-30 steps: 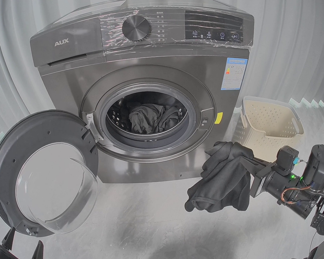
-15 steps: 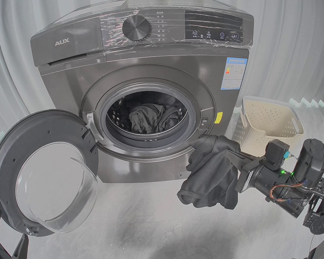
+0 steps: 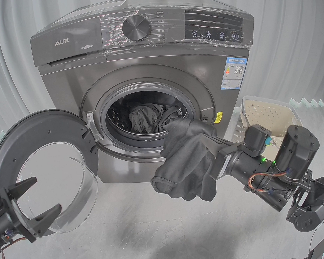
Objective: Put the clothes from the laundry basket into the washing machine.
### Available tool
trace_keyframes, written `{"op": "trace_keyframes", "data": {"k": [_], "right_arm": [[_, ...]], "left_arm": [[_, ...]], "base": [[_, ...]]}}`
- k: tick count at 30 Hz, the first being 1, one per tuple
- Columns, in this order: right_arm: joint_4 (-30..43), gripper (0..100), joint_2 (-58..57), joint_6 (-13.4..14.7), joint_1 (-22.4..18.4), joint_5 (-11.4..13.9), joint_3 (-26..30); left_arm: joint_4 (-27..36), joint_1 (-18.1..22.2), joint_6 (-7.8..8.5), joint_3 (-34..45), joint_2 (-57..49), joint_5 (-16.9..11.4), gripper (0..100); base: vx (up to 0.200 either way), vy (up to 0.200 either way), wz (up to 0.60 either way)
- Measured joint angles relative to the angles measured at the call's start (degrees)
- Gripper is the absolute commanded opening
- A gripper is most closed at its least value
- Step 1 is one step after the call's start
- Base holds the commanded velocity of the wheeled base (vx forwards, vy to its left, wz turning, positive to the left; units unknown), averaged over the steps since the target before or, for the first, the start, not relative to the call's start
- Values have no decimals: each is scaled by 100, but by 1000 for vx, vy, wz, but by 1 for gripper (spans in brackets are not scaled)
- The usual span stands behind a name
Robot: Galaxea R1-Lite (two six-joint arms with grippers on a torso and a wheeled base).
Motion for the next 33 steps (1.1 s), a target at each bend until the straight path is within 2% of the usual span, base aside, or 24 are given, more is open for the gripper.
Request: {"op": "trace_keyframes", "data": {"k": [8, 18, 24, 33], "right_arm": [[-128, 0, 483, 33, 160, 202, -639], [-5, 0, 986, 44, 201, 227, -1508], [-5, 0, 1165, 51, 218, 191, -1698], [-29, 0, 1248, 55, 249, 180, -1770]], "left_arm": [[-1321, -602, 88, -48, 1930, -116, 100], [-2745, -1278, 73, -369, 3871, 286, 100], [-3007, -1566, 60, -688, 4710, 377, 100], [-3252, -1693, 43, -1169, 5606, 391, 100]], "base": [[0, 0, 0], [0, 0, 0], [0, 0, 0], [0, 0, 0]]}}
